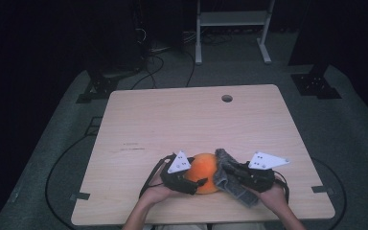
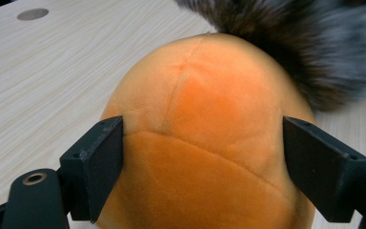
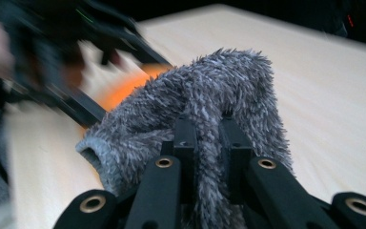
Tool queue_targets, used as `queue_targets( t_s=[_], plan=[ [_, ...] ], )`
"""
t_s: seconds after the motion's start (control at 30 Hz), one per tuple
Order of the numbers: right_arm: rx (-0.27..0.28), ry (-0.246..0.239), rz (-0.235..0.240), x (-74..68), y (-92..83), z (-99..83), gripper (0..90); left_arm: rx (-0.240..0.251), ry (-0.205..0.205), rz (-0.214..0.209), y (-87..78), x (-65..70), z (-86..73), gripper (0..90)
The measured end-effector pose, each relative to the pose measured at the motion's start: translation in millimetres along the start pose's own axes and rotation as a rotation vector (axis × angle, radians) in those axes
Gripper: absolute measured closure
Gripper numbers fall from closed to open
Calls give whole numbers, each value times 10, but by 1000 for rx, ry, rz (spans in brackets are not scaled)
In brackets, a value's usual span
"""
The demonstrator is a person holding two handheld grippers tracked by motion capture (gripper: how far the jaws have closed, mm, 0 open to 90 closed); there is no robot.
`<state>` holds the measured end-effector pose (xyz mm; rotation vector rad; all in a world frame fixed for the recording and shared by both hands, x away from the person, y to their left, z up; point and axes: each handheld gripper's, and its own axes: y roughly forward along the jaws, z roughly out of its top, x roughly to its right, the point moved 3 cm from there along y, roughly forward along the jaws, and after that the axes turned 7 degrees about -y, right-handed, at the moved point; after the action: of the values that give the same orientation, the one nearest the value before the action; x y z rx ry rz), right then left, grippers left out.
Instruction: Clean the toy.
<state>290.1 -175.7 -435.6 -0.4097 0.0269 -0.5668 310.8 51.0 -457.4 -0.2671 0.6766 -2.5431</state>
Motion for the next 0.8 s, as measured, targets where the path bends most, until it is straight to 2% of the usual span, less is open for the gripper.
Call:
queue_targets(
  t_s=[0.07, 0.1, 0.17, 0.23, 0.27, 0.33, 0.4, 0.43, 0.47, 0.53, 0.6, 0.63, 0.67, 0.73, 0.77, 0.8],
  plan=[
    [-32, -57, 1, -79, 82, 30, 795, -9, 6, -1, -21, 7, 11, 166],
    [-45, -68, -6, -87, 115, 2, 796, -4, 2, -14, -48, -1, 20, 148],
    [-32, -30, 2, -39, 115, -48, 795, 22, -5, -49, -140, -16, 55, 133],
    [-37, -8, -28, 34, 74, -75, 796, 51, -20, -85, -232, -33, 87, 131],
    [-36, 17, -30, 76, 52, -95, 795, 50, -28, -104, -264, -44, 90, 160],
    [-35, 63, -52, 165, 29, -147, 795, 29, -38, -98, -273, -75, 69, 281],
    [-39, 101, -60, 237, 21, -176, 795, 18, -46, -96, -239, -90, 48, 346],
    [-56, 100, -76, 252, 15, -180, 795, 23, -45, -91, -230, -91, 45, 366],
    [-64, 85, -95, 252, 8, -174, 797, 37, -57, -91, -216, -80, 51, 379],
    [-43, 55, -104, 200, -40, -91, 798, 45, -43, -87, -197, -56, 70, 387],
    [33, 33, -41, 96, -81, 52, 798, 52, -38, -77, -179, -28, 97, 388],
    [54, 11, -11, 36, -76, 111, 797, 52, -29, -73, -171, -15, 108, 387],
    [45, -12, 12, -21, -51, 143, 797, 57, -26, -70, -164, 0, 113, 385],
    [-5, -69, 8, -90, 36, 115, 797, 53, -21, -71, -169, -1, 105, 354],
    [-16, -75, 4, -93, 63, 76, 797, 51, -32, -64, -170, -14, 96, 293],
    [-11, -64, 10, -76, 69, 48, 797, 42, -64, -59, -161, -40, 87, 208]
  ],
)
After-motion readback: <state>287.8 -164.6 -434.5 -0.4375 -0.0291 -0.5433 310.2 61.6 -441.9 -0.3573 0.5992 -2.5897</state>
